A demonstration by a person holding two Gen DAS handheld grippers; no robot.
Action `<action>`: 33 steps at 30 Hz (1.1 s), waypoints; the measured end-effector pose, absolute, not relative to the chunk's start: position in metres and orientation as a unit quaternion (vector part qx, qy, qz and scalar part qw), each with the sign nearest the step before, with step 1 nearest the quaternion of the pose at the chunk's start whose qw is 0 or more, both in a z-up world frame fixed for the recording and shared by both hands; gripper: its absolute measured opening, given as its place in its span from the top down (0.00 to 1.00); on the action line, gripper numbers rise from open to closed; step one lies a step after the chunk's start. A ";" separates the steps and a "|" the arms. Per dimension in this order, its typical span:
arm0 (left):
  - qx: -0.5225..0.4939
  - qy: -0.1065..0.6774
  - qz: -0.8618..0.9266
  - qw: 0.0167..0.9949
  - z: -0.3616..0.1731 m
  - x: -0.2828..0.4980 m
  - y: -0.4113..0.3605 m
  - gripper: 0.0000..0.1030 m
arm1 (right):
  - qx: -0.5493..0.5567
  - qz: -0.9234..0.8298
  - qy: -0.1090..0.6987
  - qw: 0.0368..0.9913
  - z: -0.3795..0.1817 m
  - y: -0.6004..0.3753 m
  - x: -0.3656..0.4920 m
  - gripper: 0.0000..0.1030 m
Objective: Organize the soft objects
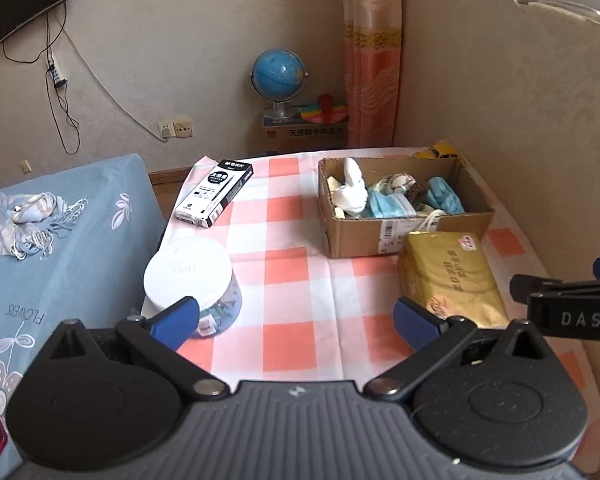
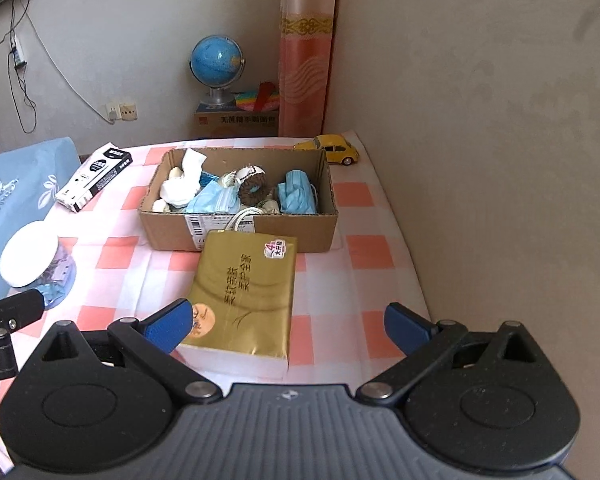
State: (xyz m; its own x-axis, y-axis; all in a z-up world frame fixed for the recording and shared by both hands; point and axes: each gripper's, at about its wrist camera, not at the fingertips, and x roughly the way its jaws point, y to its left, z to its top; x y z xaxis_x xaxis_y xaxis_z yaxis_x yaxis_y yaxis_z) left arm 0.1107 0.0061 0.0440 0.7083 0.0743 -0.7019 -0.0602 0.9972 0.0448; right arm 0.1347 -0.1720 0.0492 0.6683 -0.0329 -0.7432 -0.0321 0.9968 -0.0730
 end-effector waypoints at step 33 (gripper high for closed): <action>0.011 0.372 0.040 0.927 0.053 0.083 0.002 0.01 | -0.029 0.007 0.397 0.917 0.058 -0.168 0.105 0.00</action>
State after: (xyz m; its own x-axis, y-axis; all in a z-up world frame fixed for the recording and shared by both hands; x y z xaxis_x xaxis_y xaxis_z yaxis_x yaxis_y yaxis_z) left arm 0.0834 0.0017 0.0533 0.7204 0.0829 -0.6886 -0.0669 0.9965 0.0500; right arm 0.1045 -0.1679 0.0576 0.6848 -0.0109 -0.7286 -0.0359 0.9982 -0.0486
